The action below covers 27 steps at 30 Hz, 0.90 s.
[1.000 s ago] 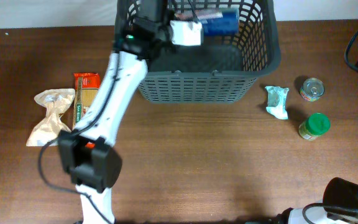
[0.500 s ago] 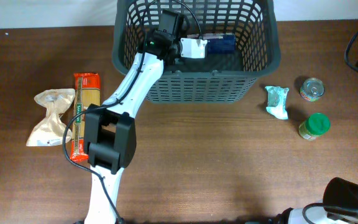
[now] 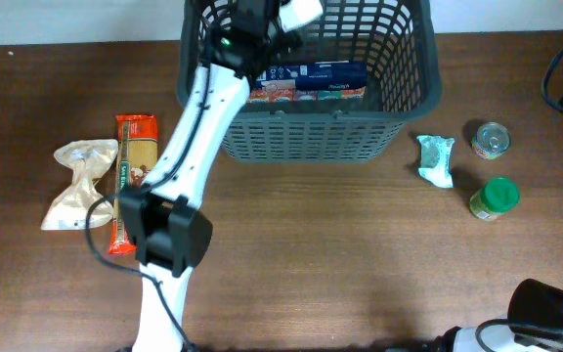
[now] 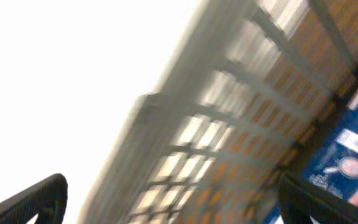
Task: Pack container
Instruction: 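Carry the blue box into the basket and release it, then grasp the red-and-yellow spaghetti package with the left gripper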
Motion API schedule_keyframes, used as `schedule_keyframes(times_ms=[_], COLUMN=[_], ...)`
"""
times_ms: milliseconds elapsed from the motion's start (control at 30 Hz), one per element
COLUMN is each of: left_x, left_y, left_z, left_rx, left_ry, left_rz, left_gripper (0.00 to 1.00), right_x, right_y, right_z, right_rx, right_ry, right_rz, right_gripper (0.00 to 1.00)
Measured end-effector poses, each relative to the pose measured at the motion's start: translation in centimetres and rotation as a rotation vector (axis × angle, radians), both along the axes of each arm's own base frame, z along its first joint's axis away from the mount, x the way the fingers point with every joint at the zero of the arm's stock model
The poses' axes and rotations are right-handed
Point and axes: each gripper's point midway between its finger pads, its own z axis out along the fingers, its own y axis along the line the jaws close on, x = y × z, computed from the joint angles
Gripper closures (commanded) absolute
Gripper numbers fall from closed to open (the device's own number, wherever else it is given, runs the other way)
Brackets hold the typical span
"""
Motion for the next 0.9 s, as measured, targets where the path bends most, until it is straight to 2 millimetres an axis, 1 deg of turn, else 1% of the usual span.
schedule_keyframes(times_ms=[33,100,167,200,233,300,367,400,467,500,533,600,633,700,800,833,900], left_x=[-0.8,-3.2,-6.1,-7.9,-9.8,-13.0,-15.8,-16.8,-18.3,-18.7,-18.9,-18.8,-18.7,-18.5,-18.4,-18.4,-18.8], left_y=[0.7,2.7,5.1,6.5,8.2,11.3,14.8,16.6,20.0,21.8,23.1,25.8,26.9,29.0,31.5,31.9,32.2], left_z=[2.1,6.8,10.3,11.7,12.8,13.8,13.6,13.1,11.4,10.2,9.1,6.3,4.9,1.8,-3.9,-5.5,-9.6], left_rx=[-0.010,-0.030,-0.046,-0.046,-0.045,-0.048,-0.077,-0.094,-0.131,-0.160,-0.189,-0.264,-0.300,-0.356,-0.407,-0.412,-0.414], left_ry=[-0.015,-0.047,-0.059,-0.055,-0.044,-0.011,0.044,0.073,0.150,0.201,0.245,0.349,0.399,0.499,0.670,0.719,0.845], left_rz=[0.027,0.096,0.172,0.214,0.261,0.358,0.483,0.551,0.681,0.742,0.790,0.870,0.902,0.964,1.059,1.080,1.116], left_gripper=[0.02,0.02,0.01,0.02,0.03,0.03,0.04,0.04,0.05,0.09,0.15,0.25,0.27,0.27,0.27,0.27,0.27], right_x=[0.0,0.0,0.0,0.0,0.0,0.0,0.0,0.0,0.0,0.0,0.0,0.0,0.0,0.0,0.0,0.0,0.0], right_y=[0.0,0.0,0.0,0.0,0.0,0.0,0.0,0.0,0.0,0.0,0.0,0.0,0.0,0.0,0.0,0.0,0.0], right_z=[0.0,0.0,0.0,0.0,0.0,0.0,0.0,0.0,0.0,0.0,0.0,0.0,0.0,0.0,0.0,0.0,0.0], right_rx=[0.000,0.000,0.000,0.000,0.000,0.000,0.000,0.000,0.000,0.000,-0.001,0.000,0.000,0.000,0.000,0.000,0.000], right_ry=[0.000,0.000,0.000,0.000,0.000,0.000,0.000,0.000,0.000,0.001,-0.001,0.000,0.000,0.000,0.000,0.000,0.000], right_rz=[0.000,0.000,0.000,0.000,0.000,0.000,0.000,0.000,0.000,0.000,0.000,0.000,0.000,0.000,0.000,0.000,0.000], right_gripper=[0.01,0.01,0.01,0.01,0.01,0.01,0.01,0.01,0.01,0.01,0.01,0.01,0.01,0.01,0.01,0.01,0.01])
